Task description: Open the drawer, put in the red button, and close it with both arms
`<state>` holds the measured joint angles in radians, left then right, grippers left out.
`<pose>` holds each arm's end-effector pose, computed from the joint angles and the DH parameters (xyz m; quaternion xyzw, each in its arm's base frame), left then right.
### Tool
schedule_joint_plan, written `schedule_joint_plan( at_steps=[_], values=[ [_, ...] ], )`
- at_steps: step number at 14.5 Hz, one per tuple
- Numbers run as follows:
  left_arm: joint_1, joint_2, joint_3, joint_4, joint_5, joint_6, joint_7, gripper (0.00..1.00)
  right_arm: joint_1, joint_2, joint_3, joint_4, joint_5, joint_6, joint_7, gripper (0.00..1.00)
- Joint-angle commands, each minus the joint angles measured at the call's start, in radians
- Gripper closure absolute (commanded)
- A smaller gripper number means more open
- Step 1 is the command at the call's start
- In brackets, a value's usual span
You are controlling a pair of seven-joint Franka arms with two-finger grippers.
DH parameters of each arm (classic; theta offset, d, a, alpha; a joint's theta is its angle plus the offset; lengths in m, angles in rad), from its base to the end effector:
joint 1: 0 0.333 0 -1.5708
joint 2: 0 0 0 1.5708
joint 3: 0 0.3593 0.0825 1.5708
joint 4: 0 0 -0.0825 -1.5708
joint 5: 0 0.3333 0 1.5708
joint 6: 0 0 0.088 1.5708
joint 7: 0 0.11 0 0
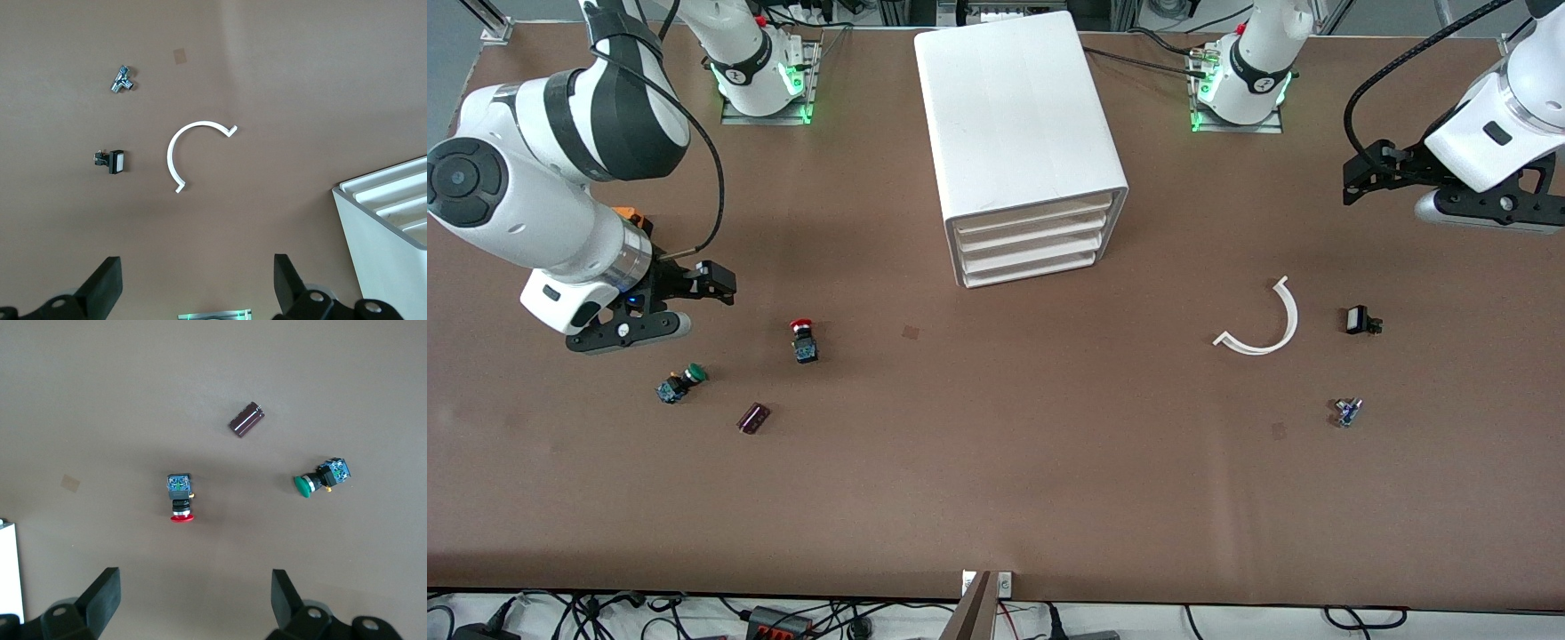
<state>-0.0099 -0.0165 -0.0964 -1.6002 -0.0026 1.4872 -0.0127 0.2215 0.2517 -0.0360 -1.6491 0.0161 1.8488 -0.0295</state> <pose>0.4851 -0.0526 0.6538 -0.9977 0.0467 0.0482 0.0024 0.5827 0.1130 0.5161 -0.9941 -0.1053 0.0261 0.0012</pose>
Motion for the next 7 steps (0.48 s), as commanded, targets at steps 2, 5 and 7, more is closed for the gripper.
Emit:
schedule_joint_plan(
  at_steps=[2,5,7],
  values=[
    [-0.004,0.015,-0.002,0.031,0.003,-0.021,0.000,0.00,0.007,0.052,-0.002,0.015,-0.001,0.015,0.010,0.00],
    [-0.015,0.015,-0.003,0.034,-0.016,-0.021,0.010,0.00,0.007,0.076,-0.004,0.015,-0.001,0.033,0.010,0.00],
    [-0.013,0.038,-0.005,0.032,-0.066,-0.080,0.010,0.00,0.007,0.101,-0.002,0.015,-0.001,0.035,0.010,0.00]
  ],
)
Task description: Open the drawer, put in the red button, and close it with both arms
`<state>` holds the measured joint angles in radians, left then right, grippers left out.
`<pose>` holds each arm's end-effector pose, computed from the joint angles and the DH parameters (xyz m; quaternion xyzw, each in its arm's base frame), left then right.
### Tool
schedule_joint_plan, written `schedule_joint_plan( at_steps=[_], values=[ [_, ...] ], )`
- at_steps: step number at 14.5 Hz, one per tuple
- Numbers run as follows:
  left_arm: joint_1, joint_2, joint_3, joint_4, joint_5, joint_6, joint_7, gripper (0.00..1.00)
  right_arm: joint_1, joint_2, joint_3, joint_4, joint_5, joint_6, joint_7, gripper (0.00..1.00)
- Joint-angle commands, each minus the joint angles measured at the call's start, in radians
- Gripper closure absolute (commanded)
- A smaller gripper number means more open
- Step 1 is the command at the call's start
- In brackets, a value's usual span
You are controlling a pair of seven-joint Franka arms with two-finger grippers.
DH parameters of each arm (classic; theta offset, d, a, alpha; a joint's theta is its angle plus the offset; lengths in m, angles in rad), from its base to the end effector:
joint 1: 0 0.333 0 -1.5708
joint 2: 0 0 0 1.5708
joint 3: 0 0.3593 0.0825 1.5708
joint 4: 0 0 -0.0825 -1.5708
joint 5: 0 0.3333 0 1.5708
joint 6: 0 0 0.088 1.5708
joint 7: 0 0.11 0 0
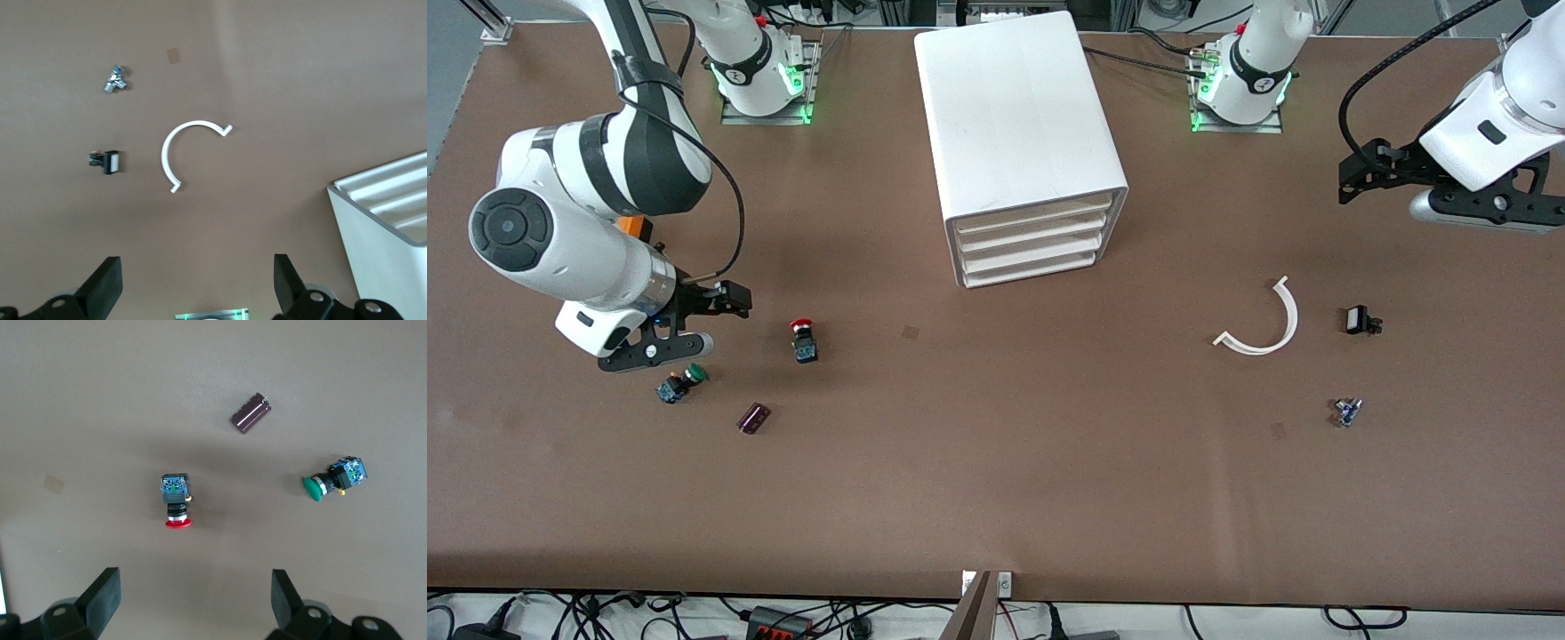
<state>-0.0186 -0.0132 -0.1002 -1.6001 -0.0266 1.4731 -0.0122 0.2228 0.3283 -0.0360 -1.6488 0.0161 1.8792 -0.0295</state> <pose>0.4834 -0.0613 0.6512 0.9969 -0.0537 -0.0576 0.0089 0.5982 0.1172 0.4726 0.9932 0.1057 -0.0488 0.0021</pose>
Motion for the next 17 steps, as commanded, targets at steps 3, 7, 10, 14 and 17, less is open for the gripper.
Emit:
schedule_joint_plan(
  at_steps=[3,7,10,14,17],
  values=[
    [-0.001,0.088,0.001,0.032,-0.241,-0.218,0.014,0.00,0.015,0.109,-0.002,0.015,0.001,0.047,0.010,0.00],
    [0.009,0.229,0.002,0.031,-0.503,-0.257,0.108,0.00,0.050,0.208,-0.002,0.015,0.019,0.124,0.022,0.00],
    [0.026,0.353,0.001,0.013,-0.633,-0.133,0.338,0.00,0.072,0.268,-0.002,0.015,0.027,0.191,0.022,0.00],
    [0.020,0.499,0.001,-0.119,-0.971,0.037,0.666,0.00,0.078,0.328,-0.002,0.012,0.030,0.219,0.023,0.00],
    [-0.040,0.579,-0.001,-0.138,-1.038,0.110,0.822,0.00,0.084,0.341,-0.001,-0.003,0.031,0.207,0.025,0.00]
  ],
)
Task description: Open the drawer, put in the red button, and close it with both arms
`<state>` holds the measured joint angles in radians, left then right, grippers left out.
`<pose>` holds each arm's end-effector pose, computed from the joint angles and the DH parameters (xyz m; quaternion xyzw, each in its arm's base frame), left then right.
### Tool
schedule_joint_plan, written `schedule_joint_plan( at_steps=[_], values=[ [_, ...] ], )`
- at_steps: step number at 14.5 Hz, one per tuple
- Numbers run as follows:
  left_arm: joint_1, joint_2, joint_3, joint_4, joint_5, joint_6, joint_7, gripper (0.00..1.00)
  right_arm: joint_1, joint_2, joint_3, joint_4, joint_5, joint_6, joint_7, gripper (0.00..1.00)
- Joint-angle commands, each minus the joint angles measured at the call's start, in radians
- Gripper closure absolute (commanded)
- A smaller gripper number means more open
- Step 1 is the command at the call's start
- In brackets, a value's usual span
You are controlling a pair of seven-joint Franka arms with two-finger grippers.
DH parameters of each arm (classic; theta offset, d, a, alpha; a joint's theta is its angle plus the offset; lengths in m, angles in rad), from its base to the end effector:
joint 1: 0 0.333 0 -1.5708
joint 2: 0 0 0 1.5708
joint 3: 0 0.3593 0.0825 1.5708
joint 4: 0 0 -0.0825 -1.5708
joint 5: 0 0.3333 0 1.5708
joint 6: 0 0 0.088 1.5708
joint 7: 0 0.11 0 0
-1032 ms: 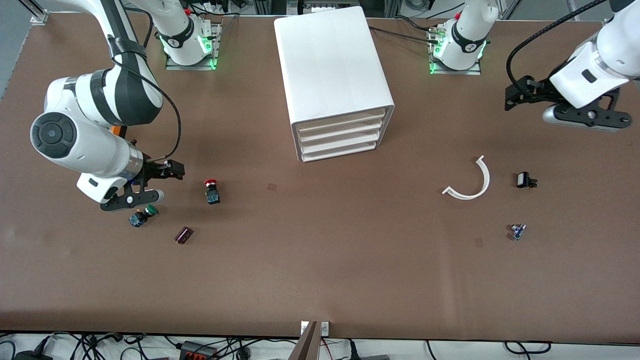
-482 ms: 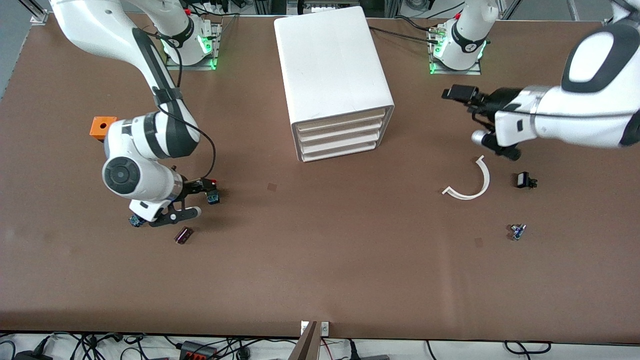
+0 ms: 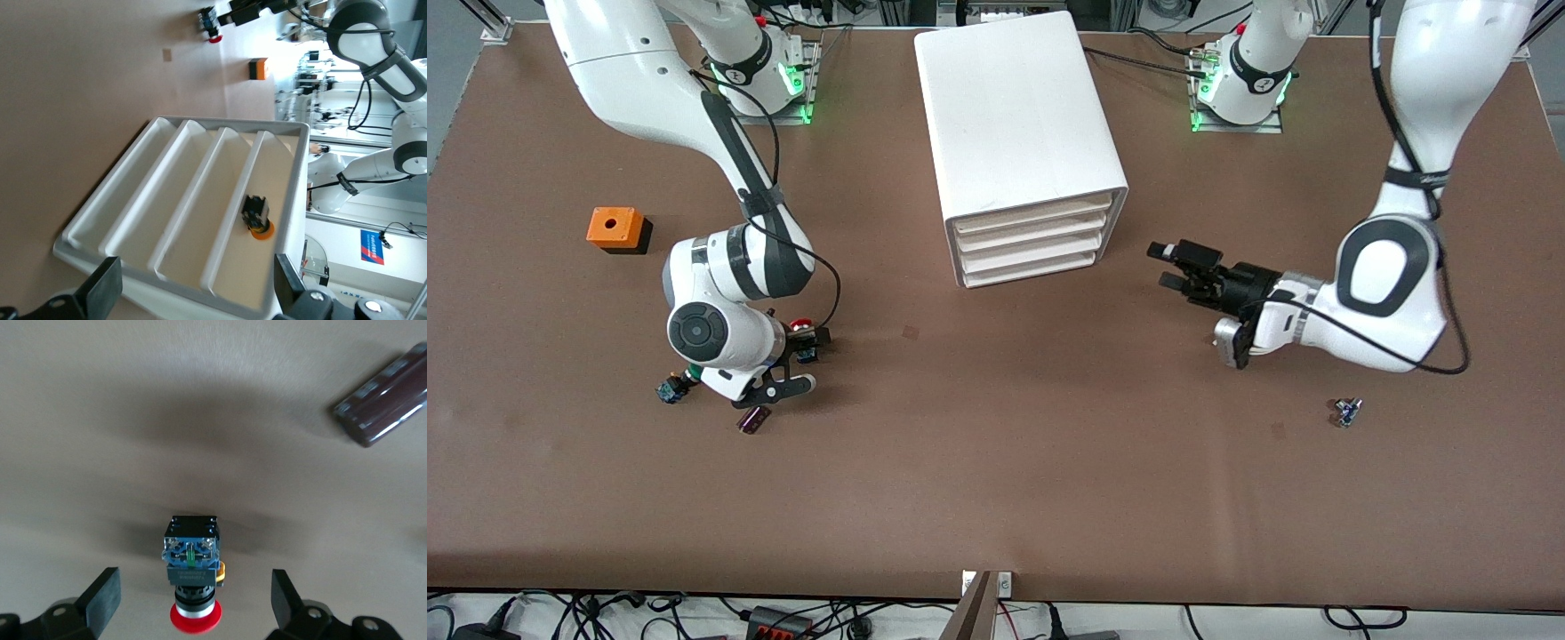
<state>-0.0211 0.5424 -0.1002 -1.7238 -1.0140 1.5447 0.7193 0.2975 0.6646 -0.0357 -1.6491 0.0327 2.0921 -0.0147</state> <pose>0.5787 -0.1570 0.3541 0.7989 -0.1854 -0.1526 0.5514 0.6260 0.1732 0.2738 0.9854 0.1299 -0.1097 0.0118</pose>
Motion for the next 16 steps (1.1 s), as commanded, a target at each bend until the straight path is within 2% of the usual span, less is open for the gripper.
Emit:
schedule_joint_plan(
  at_steps=[1,3,6,7,8,9,11,12,13,14,16],
  values=[
    [-0.045,0.049,-0.003,-0.034,-0.072,0.043,0.153,0.00,0.011,0.006,-0.001,-0.006,0.015,-0.006,0.010,0.00],
    [-0.052,0.074,-0.042,-0.113,-0.156,0.069,0.300,0.00,0.017,0.026,-0.001,-0.005,0.038,0.000,0.010,0.00],
    [-0.068,0.048,-0.096,-0.250,-0.182,0.184,0.370,0.00,0.017,0.041,-0.001,-0.005,0.044,0.008,0.010,0.00],
    [-0.066,0.045,-0.101,-0.269,-0.184,0.192,0.408,0.00,0.015,0.043,-0.001,-0.006,0.044,0.006,0.010,0.00],
    [-0.066,0.044,-0.104,-0.287,-0.189,0.193,0.436,0.08,0.012,0.049,-0.001,-0.006,0.044,0.003,0.010,0.04],
    [-0.065,0.034,-0.107,-0.296,-0.196,0.192,0.437,0.25,0.006,0.049,-0.001,-0.006,0.044,-0.004,0.010,0.22],
    [-0.060,0.027,-0.107,-0.298,-0.195,0.178,0.440,0.45,0.003,0.041,-0.003,-0.006,0.044,-0.024,0.009,0.70],
    [-0.060,0.025,-0.107,-0.307,-0.195,0.158,0.442,0.56,0.003,0.041,-0.004,-0.006,0.046,-0.026,0.009,0.87],
    [-0.063,0.025,-0.107,-0.327,-0.195,0.150,0.448,0.69,0.003,0.041,-0.004,-0.005,0.046,-0.026,0.009,0.99],
    [-0.066,0.025,-0.107,-0.330,-0.193,0.147,0.454,0.82,0.006,0.038,-0.004,0.002,0.044,-0.027,0.010,1.00],
    [-0.069,0.028,-0.107,-0.324,-0.193,0.149,0.453,0.89,0.011,0.018,-0.004,0.035,0.053,-0.029,-0.001,1.00]
  ],
)
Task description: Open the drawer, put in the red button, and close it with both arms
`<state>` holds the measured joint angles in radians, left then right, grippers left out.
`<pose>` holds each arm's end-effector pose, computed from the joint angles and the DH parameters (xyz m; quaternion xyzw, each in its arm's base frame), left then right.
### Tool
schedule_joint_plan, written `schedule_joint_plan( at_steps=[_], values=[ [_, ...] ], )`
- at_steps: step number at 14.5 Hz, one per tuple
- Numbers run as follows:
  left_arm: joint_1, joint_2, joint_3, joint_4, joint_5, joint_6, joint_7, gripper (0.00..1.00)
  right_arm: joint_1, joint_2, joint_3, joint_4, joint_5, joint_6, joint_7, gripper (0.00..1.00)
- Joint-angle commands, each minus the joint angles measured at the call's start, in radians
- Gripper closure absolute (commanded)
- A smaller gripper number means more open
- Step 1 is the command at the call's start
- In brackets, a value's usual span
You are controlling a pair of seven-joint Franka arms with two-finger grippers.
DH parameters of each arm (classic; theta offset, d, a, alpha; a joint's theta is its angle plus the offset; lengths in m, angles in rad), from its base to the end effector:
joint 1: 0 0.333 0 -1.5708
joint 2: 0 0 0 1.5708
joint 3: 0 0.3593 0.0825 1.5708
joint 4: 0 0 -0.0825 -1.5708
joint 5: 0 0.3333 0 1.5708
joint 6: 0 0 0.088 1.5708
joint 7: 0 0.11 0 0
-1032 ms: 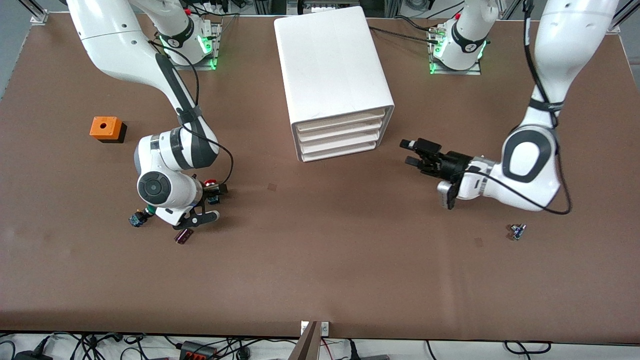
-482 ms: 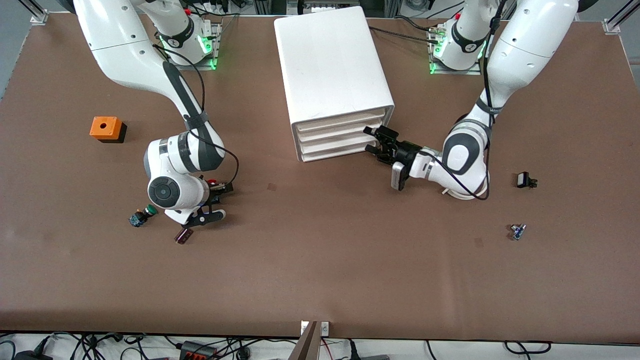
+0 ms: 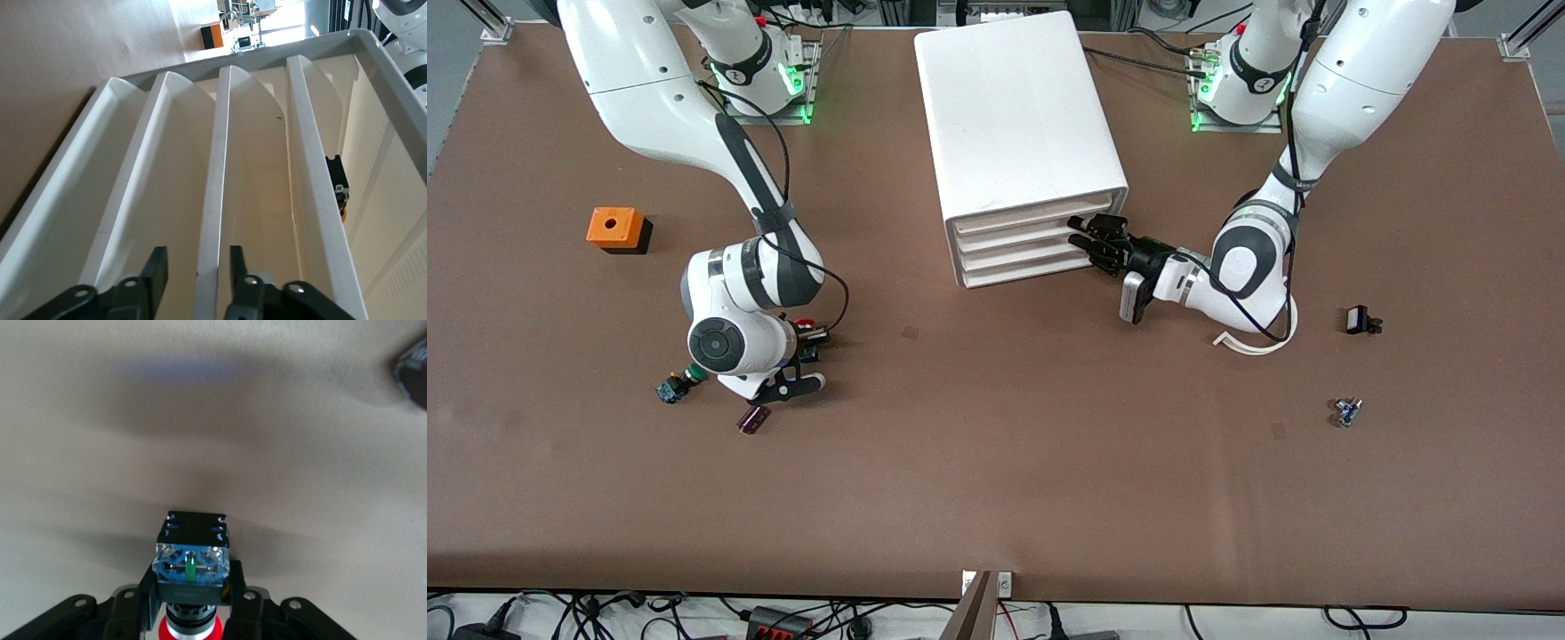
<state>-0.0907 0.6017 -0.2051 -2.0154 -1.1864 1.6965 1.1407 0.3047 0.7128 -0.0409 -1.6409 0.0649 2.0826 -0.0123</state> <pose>0.4854 -0.2346 0.2457 0.7316 -0.2438 -0.1284 0.6236 0.6229 0.1760 0.2450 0.9835 0.1201 -0.1351 0.0050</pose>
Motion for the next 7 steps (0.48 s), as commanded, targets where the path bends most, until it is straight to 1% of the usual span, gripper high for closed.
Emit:
schedule_joint_plan(
  at_steps=[1,2,4,6,7],
  values=[
    [0.002,-0.031,-0.002,-0.029,-0.021,-0.003,0.030,0.91,0.004,-0.044,0.001,0.067,0.039,-0.044,-0.003,1.00],
    [0.003,-0.030,-0.002,-0.022,-0.021,-0.003,0.028,0.93,0.004,-0.052,0.001,0.120,0.047,-0.088,-0.005,1.00],
    [0.005,-0.017,0.018,0.042,-0.009,0.002,0.017,0.93,0.010,-0.052,0.001,0.254,0.049,-0.166,-0.003,1.00],
    [0.011,0.053,0.049,0.145,-0.006,0.003,0.017,0.93,0.022,-0.053,0.003,0.355,0.049,-0.182,-0.005,1.00],
    [0.012,0.097,0.052,0.211,-0.007,0.003,0.013,0.93,0.033,-0.055,0.004,0.395,0.055,-0.182,-0.005,1.00]
  ],
)
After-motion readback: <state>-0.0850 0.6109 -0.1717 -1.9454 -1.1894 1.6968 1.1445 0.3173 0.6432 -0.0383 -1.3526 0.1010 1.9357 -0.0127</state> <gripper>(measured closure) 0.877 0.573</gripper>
